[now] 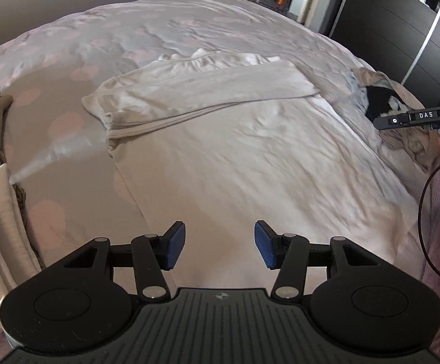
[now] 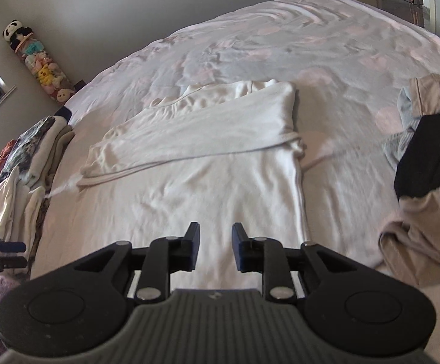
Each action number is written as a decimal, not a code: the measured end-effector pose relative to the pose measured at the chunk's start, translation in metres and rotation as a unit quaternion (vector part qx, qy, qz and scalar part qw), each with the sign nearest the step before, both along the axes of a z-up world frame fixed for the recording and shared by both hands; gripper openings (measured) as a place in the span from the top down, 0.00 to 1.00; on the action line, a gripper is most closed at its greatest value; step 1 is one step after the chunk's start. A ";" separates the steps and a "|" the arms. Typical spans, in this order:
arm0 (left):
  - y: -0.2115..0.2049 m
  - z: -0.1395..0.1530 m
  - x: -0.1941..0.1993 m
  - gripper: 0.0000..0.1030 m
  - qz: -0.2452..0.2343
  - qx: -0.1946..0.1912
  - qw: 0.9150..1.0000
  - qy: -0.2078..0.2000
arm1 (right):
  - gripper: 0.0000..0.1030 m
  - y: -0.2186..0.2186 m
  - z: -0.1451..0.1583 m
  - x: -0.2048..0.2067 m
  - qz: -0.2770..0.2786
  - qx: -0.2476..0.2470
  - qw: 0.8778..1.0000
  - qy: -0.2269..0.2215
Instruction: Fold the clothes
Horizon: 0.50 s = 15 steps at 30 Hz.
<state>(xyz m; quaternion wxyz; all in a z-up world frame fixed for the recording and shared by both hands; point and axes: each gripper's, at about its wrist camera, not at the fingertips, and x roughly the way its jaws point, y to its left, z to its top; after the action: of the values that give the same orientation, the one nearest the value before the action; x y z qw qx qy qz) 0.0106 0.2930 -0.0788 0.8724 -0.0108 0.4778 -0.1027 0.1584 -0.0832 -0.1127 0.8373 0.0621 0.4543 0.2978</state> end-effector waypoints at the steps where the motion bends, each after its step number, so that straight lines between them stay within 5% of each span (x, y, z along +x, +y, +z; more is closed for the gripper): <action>1: -0.006 0.001 -0.004 0.53 -0.016 0.005 1.000 0.001 | 0.70 -0.002 0.000 -0.012 -0.002 -0.002 1.000 0.000; 7: -0.044 0.002 -0.032 0.52 -0.125 0.069 0.990 0.020 | 0.64 -0.035 0.001 -0.068 -0.054 0.058 0.997 -0.001; 15: -0.080 -0.009 -0.054 0.52 -0.233 0.179 0.954 0.063 | 0.63 -0.073 -0.020 -0.107 -0.103 0.108 0.989 0.015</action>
<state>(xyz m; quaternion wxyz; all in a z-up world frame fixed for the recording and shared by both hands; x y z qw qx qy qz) -0.0431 0.2134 -0.0880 0.7799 0.2508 0.5314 -0.2155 0.0515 -0.1563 -0.1325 0.8450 0.2032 0.4228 0.2566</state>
